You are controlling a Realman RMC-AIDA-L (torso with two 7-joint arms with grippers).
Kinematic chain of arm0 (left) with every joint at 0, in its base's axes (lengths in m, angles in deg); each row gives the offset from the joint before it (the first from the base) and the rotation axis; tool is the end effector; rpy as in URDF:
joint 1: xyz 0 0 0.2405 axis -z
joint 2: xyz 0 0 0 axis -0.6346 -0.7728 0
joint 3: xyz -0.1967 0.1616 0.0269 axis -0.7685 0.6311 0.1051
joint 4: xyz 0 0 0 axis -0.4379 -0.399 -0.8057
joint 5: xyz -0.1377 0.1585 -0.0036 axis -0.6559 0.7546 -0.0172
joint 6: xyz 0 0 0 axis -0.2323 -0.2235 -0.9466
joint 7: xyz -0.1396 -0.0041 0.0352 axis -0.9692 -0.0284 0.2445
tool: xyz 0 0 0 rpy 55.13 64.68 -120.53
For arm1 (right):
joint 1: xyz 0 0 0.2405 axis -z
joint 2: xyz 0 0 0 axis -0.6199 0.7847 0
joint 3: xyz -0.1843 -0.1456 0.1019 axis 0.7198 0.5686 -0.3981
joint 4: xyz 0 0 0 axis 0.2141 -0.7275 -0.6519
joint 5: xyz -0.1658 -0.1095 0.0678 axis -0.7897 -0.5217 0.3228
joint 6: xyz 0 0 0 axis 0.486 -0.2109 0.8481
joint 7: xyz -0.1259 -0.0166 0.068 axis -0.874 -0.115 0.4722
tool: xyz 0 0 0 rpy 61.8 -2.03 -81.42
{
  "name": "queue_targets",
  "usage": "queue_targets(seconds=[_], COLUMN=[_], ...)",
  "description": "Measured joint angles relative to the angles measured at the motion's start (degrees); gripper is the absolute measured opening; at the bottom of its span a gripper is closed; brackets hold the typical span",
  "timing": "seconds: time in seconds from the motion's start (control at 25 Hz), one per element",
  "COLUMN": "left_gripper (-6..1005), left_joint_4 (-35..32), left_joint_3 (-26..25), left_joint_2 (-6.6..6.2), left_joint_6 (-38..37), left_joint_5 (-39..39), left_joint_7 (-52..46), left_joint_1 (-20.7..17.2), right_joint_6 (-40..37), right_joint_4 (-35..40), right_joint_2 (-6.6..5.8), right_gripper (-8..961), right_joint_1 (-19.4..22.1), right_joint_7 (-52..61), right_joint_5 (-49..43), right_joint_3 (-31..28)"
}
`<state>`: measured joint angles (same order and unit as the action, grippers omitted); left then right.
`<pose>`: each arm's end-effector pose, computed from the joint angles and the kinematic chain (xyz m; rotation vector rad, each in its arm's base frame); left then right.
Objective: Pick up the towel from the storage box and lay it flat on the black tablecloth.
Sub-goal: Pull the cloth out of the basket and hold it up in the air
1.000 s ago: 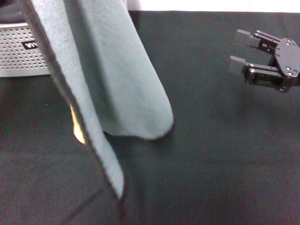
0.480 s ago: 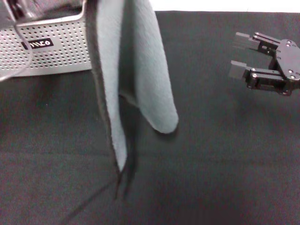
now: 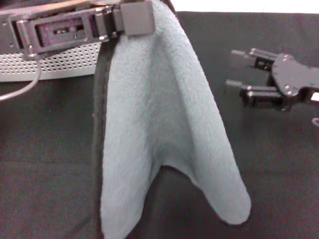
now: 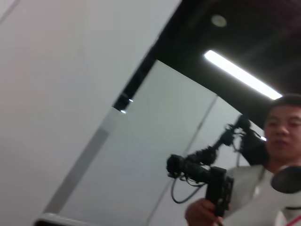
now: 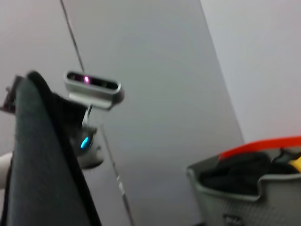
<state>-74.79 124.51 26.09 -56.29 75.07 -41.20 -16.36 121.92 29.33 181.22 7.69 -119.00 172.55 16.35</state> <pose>-0.1330 0.2820 0.1040 2.3900 0.5776 1.2842 0.1964 0.3301 0.0185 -2.7627 0.4066 1.2251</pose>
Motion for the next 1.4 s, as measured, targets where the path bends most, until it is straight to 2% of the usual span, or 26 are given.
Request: queue_targets(seconds=[0.32,0.72,1.0,1.2,1.4], left_gripper=[16,16,16,16,16], left_joint_4=[0.00,-0.35,-0.12,0.10,0.87], left_joint_3=[0.01,0.56,0.70,0.69,0.35], left_joint_2=[0.53,1.42,1.57,1.57,1.50], left_joint_6=[-3.47,-6.67,-6.97,-6.97,-6.97], left_joint_5=[-0.48,-0.74,-0.12,0.23,0.71], left_joint_7=[-0.02,0.32,0.34,0.36,0.45], left_joint_1=[1.87,3.38,4.51,4.60,4.39], right_joint_6=[0.07,-1.11,-1.92,-0.62,-0.23], right_joint_4=[-1.86,-4.12,-6.17,-6.06,-5.61], right_joint_2=[0.70,1.06,1.48,1.56,0.68], right_gripper=[871,870,870,871,871], right_joint_1=[-4.17,-7.90,-10.78,-11.27,-10.20], right_joint_7=[0.64,0.12,0.15,0.44,0.54], right_joint_5=[-4.54,-6.36,-6.12,-5.96,-5.90], right_joint_3=[4.71,6.67,12.04,12.72,10.65])
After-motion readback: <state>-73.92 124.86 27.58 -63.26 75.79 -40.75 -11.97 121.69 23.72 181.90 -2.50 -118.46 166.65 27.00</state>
